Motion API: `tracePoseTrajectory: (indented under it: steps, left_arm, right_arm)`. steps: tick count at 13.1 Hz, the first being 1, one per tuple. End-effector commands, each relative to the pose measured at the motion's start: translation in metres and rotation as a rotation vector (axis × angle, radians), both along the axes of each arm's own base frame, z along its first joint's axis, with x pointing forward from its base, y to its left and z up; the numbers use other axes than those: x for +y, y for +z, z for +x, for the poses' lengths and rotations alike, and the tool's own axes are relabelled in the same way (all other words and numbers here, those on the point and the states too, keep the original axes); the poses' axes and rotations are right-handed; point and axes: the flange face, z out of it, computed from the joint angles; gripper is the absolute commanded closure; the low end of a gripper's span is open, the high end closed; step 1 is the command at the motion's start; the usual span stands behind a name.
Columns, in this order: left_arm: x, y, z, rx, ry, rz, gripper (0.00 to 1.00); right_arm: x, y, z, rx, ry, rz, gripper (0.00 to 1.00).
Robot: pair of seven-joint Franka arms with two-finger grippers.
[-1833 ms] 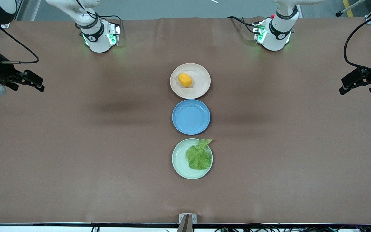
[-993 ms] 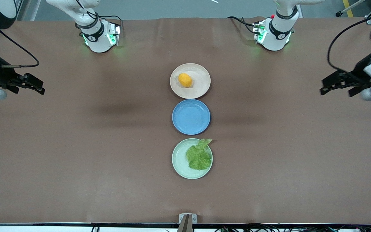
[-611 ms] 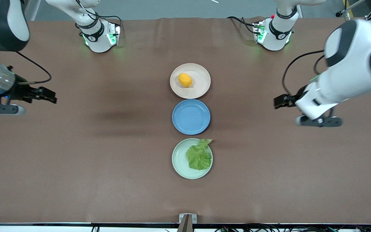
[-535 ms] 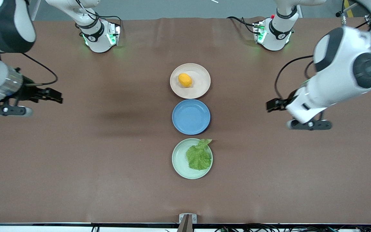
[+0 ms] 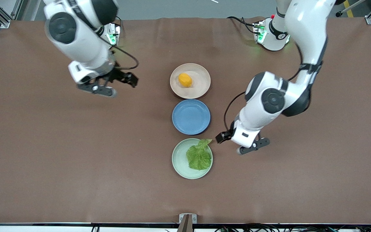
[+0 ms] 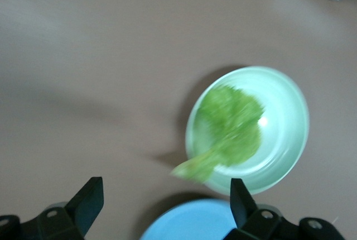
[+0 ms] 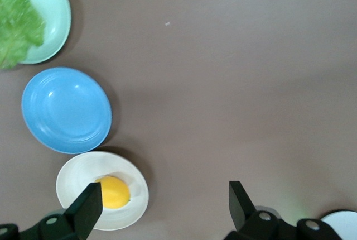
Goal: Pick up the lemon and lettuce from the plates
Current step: 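Lower the right gripper onto the lemon while the left gripper lowers onto lettuce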
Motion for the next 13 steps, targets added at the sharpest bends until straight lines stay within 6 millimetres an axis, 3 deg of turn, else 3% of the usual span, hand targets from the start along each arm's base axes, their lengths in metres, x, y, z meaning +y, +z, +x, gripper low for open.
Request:
tracePoseTrajectory:
  steps: [1, 3, 6, 10, 13]
  left_arm:
    - [-0.036, -0.039, 0.012, -0.060, 0.103, -0.075, 0.00]
    - [-0.045, -0.065, 0.010, -0.073, 0.114, -0.088, 0.00]
    - [-0.058, -0.096, 0.002, -0.077, 0.097, -0.086, 0.00]
    - [-0.061, -0.111, 0.000, -0.089, 0.091, -0.090, 0.24]
    - [-0.064, -0.120, -0.004, -0.079, 0.085, -0.083, 0.38]
  right_arm:
    - [0.038, -0.038, -0.040, -0.031, 0.035, 0.019, 0.00]
    - [0.071, -0.079, -0.072, -0.068, 0.078, 0.042, 0.00]
    - [0.121, -0.132, -0.104, -0.065, 0.180, 0.054, 0.00]
    - [0.170, -0.190, -0.136, -0.145, 0.396, 0.043, 0.00]
    - [0.180, -0.219, -0.149, -0.186, 0.532, -0.022, 0.00]
